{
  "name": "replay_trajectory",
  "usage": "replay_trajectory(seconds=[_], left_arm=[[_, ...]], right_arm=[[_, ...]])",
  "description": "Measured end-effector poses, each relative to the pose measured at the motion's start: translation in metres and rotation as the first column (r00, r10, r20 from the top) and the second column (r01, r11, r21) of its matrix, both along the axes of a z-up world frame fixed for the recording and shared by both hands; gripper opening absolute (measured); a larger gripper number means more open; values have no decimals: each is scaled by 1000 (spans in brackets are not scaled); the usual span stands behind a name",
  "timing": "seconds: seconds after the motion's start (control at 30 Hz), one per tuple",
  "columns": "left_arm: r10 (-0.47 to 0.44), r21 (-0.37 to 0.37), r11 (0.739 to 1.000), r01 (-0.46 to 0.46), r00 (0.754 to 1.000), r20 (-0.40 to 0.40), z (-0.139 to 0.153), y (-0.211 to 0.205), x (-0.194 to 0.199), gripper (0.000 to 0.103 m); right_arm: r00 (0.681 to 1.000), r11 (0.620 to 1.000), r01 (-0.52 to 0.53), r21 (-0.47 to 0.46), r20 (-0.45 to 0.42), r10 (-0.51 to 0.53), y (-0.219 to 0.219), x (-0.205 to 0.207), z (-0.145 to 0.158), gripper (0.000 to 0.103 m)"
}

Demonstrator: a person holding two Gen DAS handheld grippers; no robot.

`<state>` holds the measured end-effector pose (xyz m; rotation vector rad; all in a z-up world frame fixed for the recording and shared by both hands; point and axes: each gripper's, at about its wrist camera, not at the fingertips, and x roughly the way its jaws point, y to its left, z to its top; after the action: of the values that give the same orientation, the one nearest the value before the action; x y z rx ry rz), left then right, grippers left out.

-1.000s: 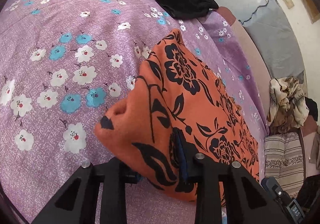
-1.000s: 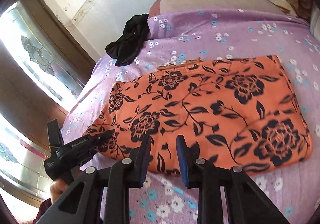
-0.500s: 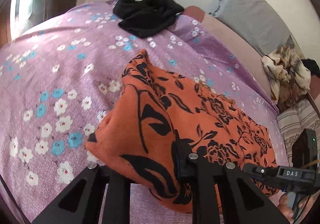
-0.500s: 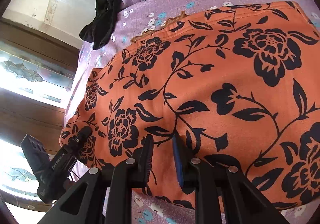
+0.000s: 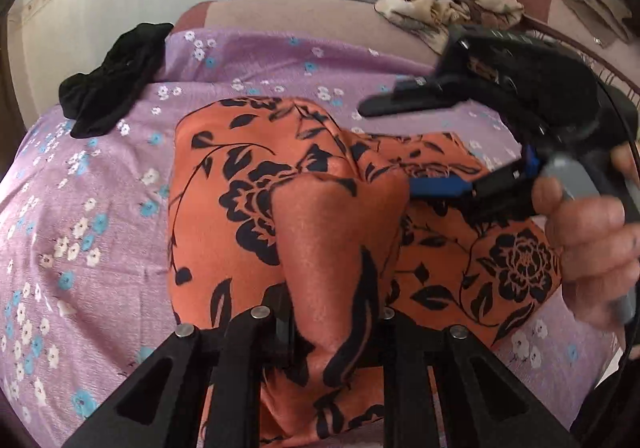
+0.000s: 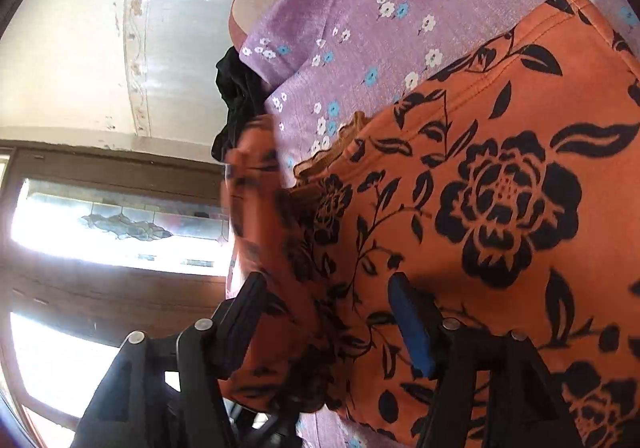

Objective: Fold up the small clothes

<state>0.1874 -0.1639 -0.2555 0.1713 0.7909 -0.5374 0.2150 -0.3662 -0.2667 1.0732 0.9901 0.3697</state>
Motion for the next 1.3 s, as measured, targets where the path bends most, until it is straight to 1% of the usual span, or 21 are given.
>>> replay_trajectory(seconds=[0.07,0.2,0.23,0.3,0.33,0.37,0.4,0.43,0.5,0.6,0.67,0.77,0.87,0.93,1.0,1.03,1.1,1.17,1.2,1.27,1.3], left_arm=[[-23,44,999,21,998,55,1,-5,-5,18],[-37,23,999,36,999,40,2,1,-3,18],[-40,29,999,39,998,45,2,1,-3,18],[-49,50,998,46,997,65,3,-5,-7,18],[-55,61,997,51,996,77,3,-6,-10,18],[-60,68,996,54,994,88,4,-6,-11,18],[-66,68,996,60,994,90,7,-6,-13,18],[-70,62,996,64,994,90,10,-7,-14,18],[-88,39,996,85,993,83,19,-9,-16,18],[-126,-33,991,129,990,68,39,-19,-20,18],[-165,-90,981,169,985,47,50,-34,-20,19],[-217,-175,963,206,975,-45,47,-61,-14,19],[-226,-148,967,209,968,-112,22,-92,-10,19],[-216,-93,975,204,967,-136,3,-109,-8,19],[-214,-48,977,210,973,-91,-3,-120,-15,19],[-214,-23,977,213,975,-67,-2,-124,-18,19],[-217,19,976,218,975,-47,1,-129,-26,20],[-219,22,975,221,974,-52,4,-130,-28,20],[-218,16,976,219,974,-57,5,-128,-28,20],[-210,11,977,211,976,-61,9,-126,-27,20],[-208,16,978,209,977,-57,11,-129,-31,20]], right_arm=[[1000,1000,0,22,-24,1,-3,14,-10,70],[997,996,-60,71,-43,63,11,39,-24,70],[996,994,-76,73,-47,79,18,45,-25,70],[995,996,-90,17,-32,90,27,50,-17,70],[995,995,-95,-33,-19,94,32,53,-11,59],[996,990,-93,-109,0,93,38,55,-4,45],[996,976,-87,-201,17,92,43,56,4,21],[995,957,-78,-281,30,90,46,55,11,20],[995,947,-54,-315,60,77,43,48,20,17],[990,929,-37,-367,111,83,32,35,43,16],[986,931,-1,-366,153,62,10,22,57,16],[982,927,68,-368,187,2,-31,6,69,16],[984,911,124,-394,165,-63,-67,-2,65,16],[987,905,144,-399,128,-100,-90,-7,53,13],[985,897,169,-408,100,-140,-110,-10,40,8],[985,901,173,-398,87,-151,-117,-11,34,8],[988,931,152,-333,45,-145,-133,-14,21,8],[991,964,126,-233,-20,-134,-136,-12,6,12],[989,971,135,-195,-34,-144,-137,-11,4,12],[988,972,144,-186,-24,-151,-137,-12,8,20],[988,969,147,-198,-20,-154,-135,-13,11,39]])
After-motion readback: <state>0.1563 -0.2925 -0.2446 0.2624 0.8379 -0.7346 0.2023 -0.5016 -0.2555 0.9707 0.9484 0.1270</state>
